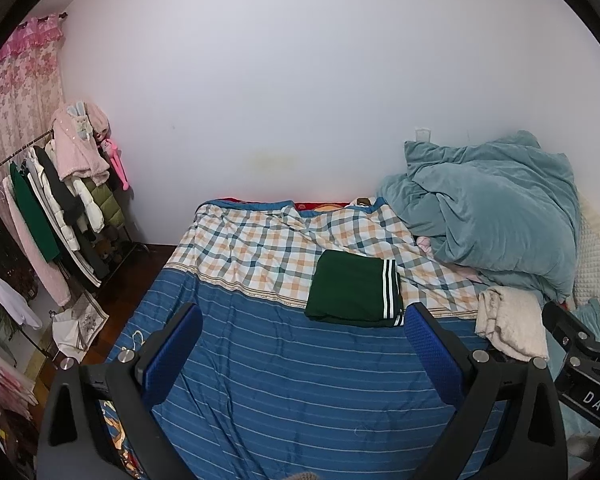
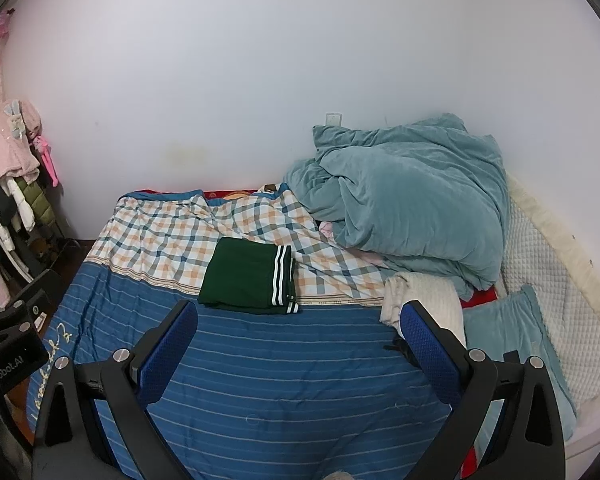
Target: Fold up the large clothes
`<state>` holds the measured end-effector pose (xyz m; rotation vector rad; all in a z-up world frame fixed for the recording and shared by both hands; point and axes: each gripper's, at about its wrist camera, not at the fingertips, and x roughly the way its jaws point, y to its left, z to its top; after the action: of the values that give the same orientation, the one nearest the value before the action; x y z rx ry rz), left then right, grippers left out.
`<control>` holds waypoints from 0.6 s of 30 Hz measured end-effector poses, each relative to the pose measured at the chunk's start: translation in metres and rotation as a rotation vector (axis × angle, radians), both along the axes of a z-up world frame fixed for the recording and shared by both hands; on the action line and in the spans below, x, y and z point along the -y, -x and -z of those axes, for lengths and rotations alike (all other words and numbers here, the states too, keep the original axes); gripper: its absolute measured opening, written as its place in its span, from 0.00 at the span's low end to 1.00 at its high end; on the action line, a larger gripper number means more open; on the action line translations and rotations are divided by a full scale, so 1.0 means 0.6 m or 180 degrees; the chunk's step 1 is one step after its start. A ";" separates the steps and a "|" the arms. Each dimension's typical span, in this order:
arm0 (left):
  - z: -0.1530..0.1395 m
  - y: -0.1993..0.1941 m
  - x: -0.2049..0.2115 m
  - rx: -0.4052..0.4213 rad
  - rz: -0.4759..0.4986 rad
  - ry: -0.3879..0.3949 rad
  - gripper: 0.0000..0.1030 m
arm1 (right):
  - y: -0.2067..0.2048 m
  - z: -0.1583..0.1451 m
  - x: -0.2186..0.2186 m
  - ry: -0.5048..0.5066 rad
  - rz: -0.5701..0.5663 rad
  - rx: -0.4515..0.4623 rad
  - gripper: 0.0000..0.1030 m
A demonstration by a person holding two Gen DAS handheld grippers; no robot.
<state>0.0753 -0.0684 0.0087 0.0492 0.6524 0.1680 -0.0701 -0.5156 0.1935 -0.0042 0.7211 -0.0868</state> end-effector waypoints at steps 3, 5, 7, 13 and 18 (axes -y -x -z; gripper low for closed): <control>0.000 -0.001 -0.002 0.0001 -0.0002 -0.0005 1.00 | -0.001 0.000 -0.002 -0.0011 0.0007 0.0014 0.99; 0.000 -0.002 -0.002 -0.0003 -0.0004 -0.0004 1.00 | 0.002 0.001 -0.003 -0.0009 0.0014 0.0019 0.99; 0.000 -0.002 -0.002 0.0005 0.0002 -0.0004 1.00 | 0.007 0.003 -0.004 -0.0014 0.0026 0.0022 0.99; 0.000 -0.005 -0.009 0.0009 0.0025 -0.0002 1.00 | 0.003 0.003 -0.007 -0.0014 0.0033 0.0024 0.99; -0.001 -0.007 -0.016 -0.0005 0.0024 0.0004 1.00 | -0.002 0.004 -0.008 -0.0021 0.0026 0.0017 0.99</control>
<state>0.0798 -0.0588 0.0091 0.0506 0.6537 0.1602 -0.0689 -0.5105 0.1914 0.0052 0.7160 -0.0922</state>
